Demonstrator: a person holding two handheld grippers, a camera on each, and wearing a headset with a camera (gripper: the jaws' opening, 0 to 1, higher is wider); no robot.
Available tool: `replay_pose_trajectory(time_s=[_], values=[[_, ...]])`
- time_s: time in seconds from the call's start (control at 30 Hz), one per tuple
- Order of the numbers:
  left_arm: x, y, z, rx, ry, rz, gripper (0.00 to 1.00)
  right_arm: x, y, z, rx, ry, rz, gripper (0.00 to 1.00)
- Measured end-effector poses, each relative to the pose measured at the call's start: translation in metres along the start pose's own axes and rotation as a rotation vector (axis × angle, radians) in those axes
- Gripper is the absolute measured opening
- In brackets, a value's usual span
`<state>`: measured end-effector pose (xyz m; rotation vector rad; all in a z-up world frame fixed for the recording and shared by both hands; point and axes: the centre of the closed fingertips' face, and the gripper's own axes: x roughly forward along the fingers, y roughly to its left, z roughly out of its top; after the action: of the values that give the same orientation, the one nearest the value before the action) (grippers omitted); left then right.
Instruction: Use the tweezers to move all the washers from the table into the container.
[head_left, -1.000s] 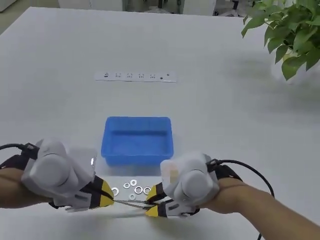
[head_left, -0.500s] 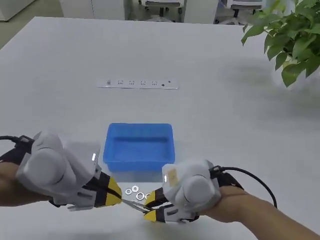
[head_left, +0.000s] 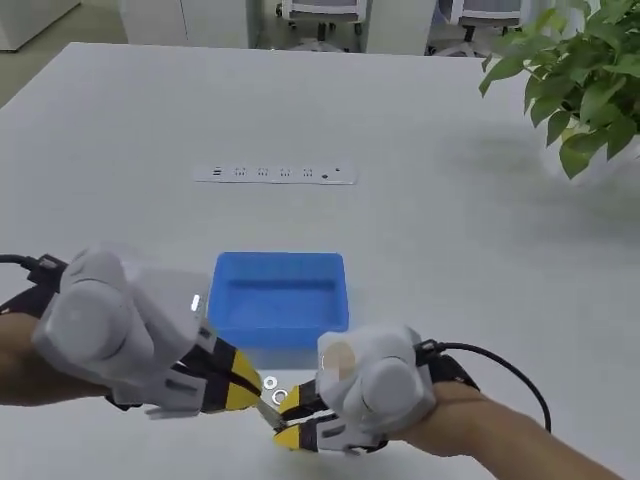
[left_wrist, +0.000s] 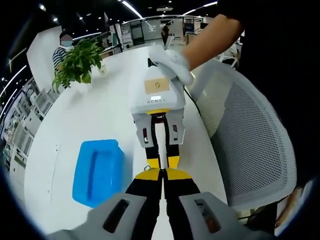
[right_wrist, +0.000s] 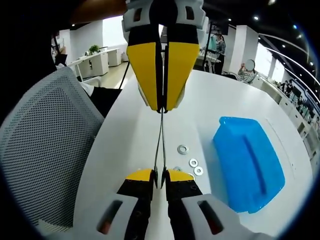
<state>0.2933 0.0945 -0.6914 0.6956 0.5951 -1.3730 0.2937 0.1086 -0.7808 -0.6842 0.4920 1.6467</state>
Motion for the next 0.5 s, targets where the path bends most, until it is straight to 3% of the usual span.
replay_pose_trajectory(time_s=[0.5], values=[[0.008, 0.002, 0.013, -0.013, -0.11, -0.012, 0.05, -0.005, 0.001, -0.003, -0.003, -0.015, -0.018, 0.11]])
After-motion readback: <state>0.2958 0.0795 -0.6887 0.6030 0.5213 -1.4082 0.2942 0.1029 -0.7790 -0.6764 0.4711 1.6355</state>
